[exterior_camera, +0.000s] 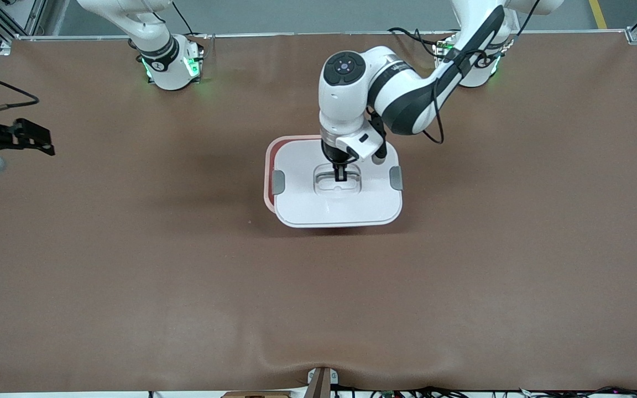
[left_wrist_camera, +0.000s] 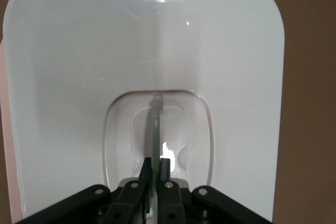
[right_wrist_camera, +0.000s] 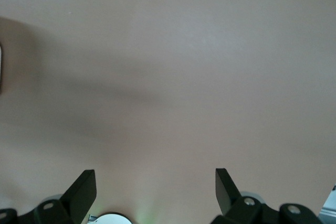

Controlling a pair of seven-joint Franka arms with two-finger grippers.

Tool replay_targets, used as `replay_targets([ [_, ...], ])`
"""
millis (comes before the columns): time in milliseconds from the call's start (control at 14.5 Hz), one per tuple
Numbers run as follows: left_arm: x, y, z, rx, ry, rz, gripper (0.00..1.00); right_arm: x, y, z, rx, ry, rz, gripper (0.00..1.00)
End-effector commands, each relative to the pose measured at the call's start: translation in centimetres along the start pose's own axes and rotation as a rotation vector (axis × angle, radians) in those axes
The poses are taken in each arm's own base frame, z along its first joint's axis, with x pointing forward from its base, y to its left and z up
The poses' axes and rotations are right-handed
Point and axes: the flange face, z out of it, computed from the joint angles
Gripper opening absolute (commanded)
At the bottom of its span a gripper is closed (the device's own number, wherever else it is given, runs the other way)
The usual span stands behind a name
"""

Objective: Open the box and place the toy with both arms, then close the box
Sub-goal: 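Lower the lid onto the box with the left gripper and press it down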

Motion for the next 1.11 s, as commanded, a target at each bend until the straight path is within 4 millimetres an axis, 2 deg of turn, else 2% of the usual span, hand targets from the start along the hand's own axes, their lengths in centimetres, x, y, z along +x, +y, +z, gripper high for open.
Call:
replay_targets([
  [0,-1.2,-0.3,-0.9,-0.04,-0.006,-0.013,0.0,-2.4,-1.0,0.0,0.056,0.018,0.101,1.0],
  [138,-1.8,-1.1,-0.8,-0.037,-0.006,-0.002,0.0,-3.5,-1.9,-0.2,0.114,0.028,0.171,1.0],
  [346,-2.2,-1.9,-0.3,-0.046,0.007,0.02,0.0,-3.1,-1.8,0.0,0.13,0.052,0.235,1.0],
  [553,-2.8,-2.8,0.6,-0.046,0.017,0.04,0.0,-2.8,-3.1,-0.2,0.124,0.051,0.281,1.0],
  [1038,-3.0,-3.4,1.3,-0.046,0.015,0.018,0.0,-3.0,-3.1,-0.8,0.057,0.05,0.266,1.0],
])
